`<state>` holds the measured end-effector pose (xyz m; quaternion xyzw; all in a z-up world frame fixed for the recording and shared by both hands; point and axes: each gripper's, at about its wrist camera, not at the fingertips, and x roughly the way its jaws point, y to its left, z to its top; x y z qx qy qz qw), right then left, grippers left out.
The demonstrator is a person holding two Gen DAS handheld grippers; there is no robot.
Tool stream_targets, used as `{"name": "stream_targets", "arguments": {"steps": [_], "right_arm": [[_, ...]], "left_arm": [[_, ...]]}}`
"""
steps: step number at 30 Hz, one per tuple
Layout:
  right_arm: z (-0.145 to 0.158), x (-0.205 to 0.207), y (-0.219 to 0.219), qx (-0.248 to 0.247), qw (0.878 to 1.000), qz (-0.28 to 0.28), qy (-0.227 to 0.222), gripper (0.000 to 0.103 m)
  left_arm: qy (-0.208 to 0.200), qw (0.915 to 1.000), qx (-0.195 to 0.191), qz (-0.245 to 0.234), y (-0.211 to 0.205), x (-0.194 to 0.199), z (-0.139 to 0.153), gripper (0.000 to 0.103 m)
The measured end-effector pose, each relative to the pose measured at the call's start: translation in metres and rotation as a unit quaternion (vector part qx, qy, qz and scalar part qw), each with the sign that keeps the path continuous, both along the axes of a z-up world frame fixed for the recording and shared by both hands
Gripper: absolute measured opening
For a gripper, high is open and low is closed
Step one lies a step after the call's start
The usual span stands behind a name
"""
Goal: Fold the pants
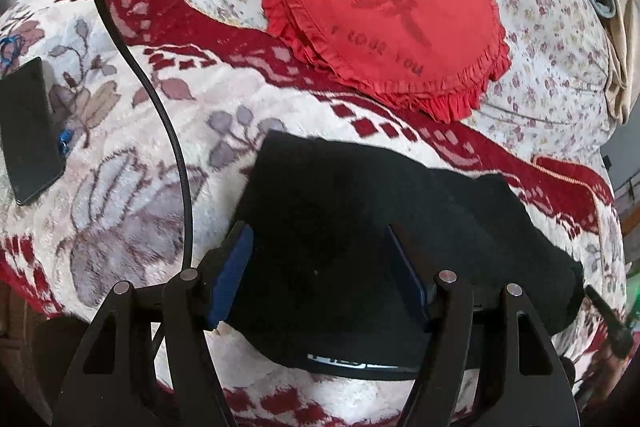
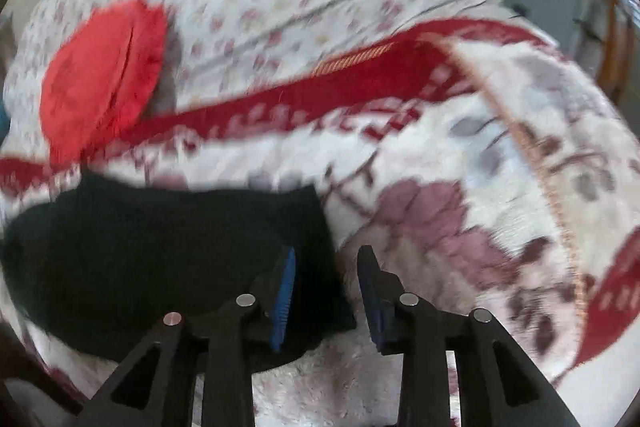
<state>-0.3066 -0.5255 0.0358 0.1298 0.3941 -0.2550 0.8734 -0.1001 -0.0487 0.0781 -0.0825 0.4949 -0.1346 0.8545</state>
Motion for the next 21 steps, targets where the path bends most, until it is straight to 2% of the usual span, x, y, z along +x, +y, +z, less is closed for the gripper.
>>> {"name": "stream_targets", "arguments": {"steps": [2, 4, 6, 8, 10, 15, 17, 19, 21], "right_arm": [[0.018, 0.002, 0.007, 0.015, 0.999, 0.019, -0.039, 0.033], [0.027, 0.019, 0.026, 0.046, 0.993, 0.076, -0.072, 0.033], [0.025, 0.050, 0.055, 0.091, 0.980, 0.148, -0.096, 0.033], [0.019, 0.083, 0.084, 0.114, 0.970, 0.193, -0.099, 0.033], [0.013, 0.111, 0.115, 0.115, 0.962, 0.228, -0.096, 0.033], [-0.017, 0.186, 0.176, 0.121, 0.943, 0.308, -0.045, 0.033], [-0.033, 0.209, 0.185, 0.101, 0.944, 0.312, -0.018, 0.033], [-0.045, 0.226, 0.180, 0.093, 0.949, 0.301, -0.008, 0.033], [-0.056, 0.241, 0.170, 0.078, 0.960, 0.270, -0.002, 0.033]], "left_arm": [[-0.002, 1.0000, 0.001, 0.005, 0.000, 0.003, 0.000, 0.068], [-0.001, 1.0000, 0.002, 0.004, -0.003, 0.005, -0.001, 0.068], [0.001, 1.0000, 0.001, 0.000, -0.009, 0.007, -0.004, 0.068], [-0.003, 1.0000, 0.009, -0.003, -0.016, 0.007, -0.007, 0.068], [-0.011, 0.9995, 0.028, -0.010, -0.025, 0.008, -0.011, 0.068], [-0.028, 0.9969, 0.071, -0.021, -0.040, 0.018, -0.024, 0.068], [-0.031, 0.9965, 0.075, -0.019, -0.040, 0.023, -0.029, 0.068], [-0.036, 0.9960, 0.080, -0.015, -0.040, 0.029, -0.032, 0.074], [-0.031, 0.9958, 0.085, -0.013, -0.039, 0.036, -0.037, 0.077]]}}
